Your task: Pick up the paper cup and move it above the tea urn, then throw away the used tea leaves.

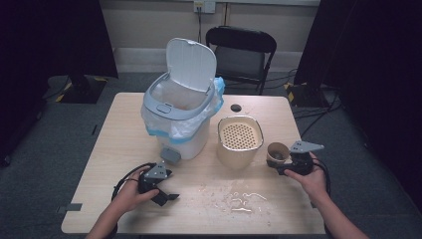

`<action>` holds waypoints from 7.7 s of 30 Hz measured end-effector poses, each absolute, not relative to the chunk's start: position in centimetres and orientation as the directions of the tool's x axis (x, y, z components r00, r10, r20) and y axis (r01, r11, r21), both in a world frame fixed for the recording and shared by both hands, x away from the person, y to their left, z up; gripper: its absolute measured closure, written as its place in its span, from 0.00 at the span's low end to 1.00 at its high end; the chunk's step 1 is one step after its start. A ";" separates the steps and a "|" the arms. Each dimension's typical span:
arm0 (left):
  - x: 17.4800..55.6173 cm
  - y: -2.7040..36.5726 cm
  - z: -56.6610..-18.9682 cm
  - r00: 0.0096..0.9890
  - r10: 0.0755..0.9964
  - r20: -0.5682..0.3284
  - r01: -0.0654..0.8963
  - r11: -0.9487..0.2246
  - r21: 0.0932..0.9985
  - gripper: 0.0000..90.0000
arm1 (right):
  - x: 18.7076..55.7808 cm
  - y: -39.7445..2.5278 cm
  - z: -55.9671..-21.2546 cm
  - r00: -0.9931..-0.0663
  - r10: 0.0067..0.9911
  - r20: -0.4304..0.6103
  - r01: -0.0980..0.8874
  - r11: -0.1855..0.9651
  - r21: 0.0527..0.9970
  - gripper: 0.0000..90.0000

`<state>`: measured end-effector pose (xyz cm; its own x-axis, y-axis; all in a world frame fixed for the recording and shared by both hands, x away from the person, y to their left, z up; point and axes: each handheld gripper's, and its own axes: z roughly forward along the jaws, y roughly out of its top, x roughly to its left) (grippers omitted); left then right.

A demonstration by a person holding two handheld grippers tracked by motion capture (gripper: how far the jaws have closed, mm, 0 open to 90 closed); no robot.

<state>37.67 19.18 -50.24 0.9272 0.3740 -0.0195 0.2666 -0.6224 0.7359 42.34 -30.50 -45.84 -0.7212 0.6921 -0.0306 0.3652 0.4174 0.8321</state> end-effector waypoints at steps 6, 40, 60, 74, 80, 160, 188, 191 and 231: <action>37.7 19.2 -50.2 0.927 0.374 -0.019 0.266 -0.622 0.736 0.08 | 43.6 -30.8 -45.0 -0.714 0.699 -0.041 0.355 0.411 0.839 0.34; 37.7 19.2 -50.2 0.930 0.367 -0.022 0.265 -0.628 0.732 0.08 | 50.7 -29.8 -41.8 -0.708 0.683 -0.179 0.283 0.506 0.815 0.37; 37.7 19.2 -50.2 0.932 0.362 -0.021 0.262 -0.632 0.729 0.08 | 53.1 -28.3 -39.2 -0.695 0.661 -0.282 0.203 0.557 0.805 0.39; 37.8 19.3 -50.2 0.933 0.360 -0.016 0.259 -0.639 0.724 0.08 | 53.8 -27.3 -37.5 -0.669 0.622 -0.407 0.121 0.631 0.766 0.40; 37.8 19.3 -50.2 0.933 0.359 -0.016 0.258 -0.639 0.725 0.08 | 53.8 -26.9 -36.9 -0.645 0.613 -0.456 0.082 0.649 0.757 0.40; 37.8 19.2 -50.2 0.937 0.350 -0.014 0.249 -0.638 0.729 0.07 | 51.0 -21.8 -34.0 -0.620 0.449 -0.643 0.037 0.836 0.548 0.40; 37.8 19.3 -50.1 0.936 0.351 -0.013 0.251 -0.645 0.722 0.07 | 51.9 -22.9 -33.3 -0.705 0.654 -0.274 0.235 0.580 0.780 0.40; 37.8 19.2 -50.2 0.936 0.351 -0.014 0.250 -0.640 0.727 0.06 | 51.9 -22.8 -33.0 -0.713 0.653 -0.254 0.246 0.572 0.782 0.40; 37.9 19.3 -50.1 0.939 0.343 -0.014 0.245 -0.642 0.727 0.06 | 52.4 -20.0 -27.9 -0.786 0.601 -0.146 0.255 0.530 0.809 0.39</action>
<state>37.88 19.25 -50.13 0.9393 0.3428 -0.0140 0.2451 -0.6418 0.7266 52.44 -20.02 -27.87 -0.7859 0.6009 -0.1462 0.2547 0.5298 0.8090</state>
